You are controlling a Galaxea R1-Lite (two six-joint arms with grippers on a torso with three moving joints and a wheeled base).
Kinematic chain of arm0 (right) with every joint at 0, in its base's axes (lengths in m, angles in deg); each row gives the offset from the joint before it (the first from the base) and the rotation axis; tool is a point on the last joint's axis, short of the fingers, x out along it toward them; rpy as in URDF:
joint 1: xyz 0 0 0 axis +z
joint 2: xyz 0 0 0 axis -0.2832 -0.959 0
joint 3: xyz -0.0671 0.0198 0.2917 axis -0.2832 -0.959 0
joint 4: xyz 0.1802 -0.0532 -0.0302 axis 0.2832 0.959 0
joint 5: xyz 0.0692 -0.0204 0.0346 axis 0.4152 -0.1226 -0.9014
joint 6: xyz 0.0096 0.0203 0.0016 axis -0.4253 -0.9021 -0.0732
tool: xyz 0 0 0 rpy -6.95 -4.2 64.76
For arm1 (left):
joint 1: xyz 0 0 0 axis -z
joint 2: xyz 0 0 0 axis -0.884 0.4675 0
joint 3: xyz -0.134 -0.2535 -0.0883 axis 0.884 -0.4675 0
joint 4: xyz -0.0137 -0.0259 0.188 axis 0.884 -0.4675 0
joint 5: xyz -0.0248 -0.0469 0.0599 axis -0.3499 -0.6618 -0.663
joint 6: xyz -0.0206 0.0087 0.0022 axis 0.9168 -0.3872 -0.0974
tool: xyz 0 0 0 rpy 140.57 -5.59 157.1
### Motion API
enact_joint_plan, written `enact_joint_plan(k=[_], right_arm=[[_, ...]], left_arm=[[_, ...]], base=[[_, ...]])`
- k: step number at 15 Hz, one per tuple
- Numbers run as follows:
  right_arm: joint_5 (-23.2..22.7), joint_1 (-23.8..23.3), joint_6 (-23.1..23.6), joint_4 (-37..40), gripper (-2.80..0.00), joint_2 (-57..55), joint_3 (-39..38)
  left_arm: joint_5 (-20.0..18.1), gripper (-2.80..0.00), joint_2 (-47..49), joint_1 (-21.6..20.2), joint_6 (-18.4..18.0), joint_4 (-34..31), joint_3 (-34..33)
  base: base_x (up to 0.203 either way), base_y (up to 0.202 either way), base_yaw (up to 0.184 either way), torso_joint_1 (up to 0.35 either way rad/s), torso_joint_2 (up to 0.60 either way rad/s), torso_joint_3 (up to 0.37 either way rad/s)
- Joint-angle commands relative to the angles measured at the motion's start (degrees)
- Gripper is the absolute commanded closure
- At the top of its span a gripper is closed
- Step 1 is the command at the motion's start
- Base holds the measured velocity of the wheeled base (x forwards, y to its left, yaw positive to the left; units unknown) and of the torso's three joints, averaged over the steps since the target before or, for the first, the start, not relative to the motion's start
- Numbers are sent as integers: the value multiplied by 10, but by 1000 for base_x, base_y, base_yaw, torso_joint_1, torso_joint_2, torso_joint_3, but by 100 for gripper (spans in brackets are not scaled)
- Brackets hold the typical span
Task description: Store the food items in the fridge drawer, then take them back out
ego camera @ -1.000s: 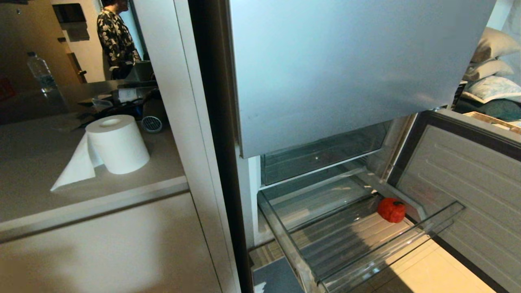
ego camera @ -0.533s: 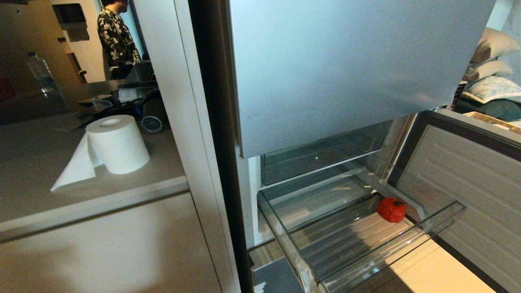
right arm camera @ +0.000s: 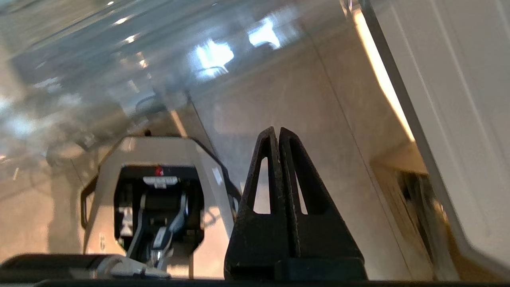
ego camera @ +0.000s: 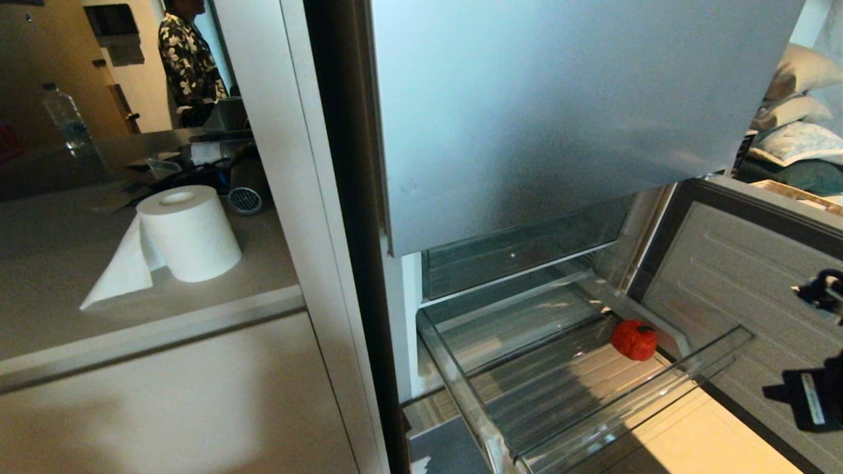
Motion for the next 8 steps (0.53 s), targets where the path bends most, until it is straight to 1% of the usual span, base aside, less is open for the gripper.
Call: enact_joint_plan(k=[1, 5, 8], right_arm=[[6, -2, 0, 2, 0, -162, 84], [29, -6, 0, 9, 0, -286, 203], [41, -6, 0, 54, 0, -333, 282]], left_arm=[[0, 0, 0, 0, 0, 1, -1], [0, 0, 0, 0, 0, 0, -1], [0, 0, 0, 0, 0, 0, -1]], base=[[0, 0, 0, 0, 0, 0], [0, 0, 0, 0, 0, 0], [0, 0, 0, 0, 0, 0]])
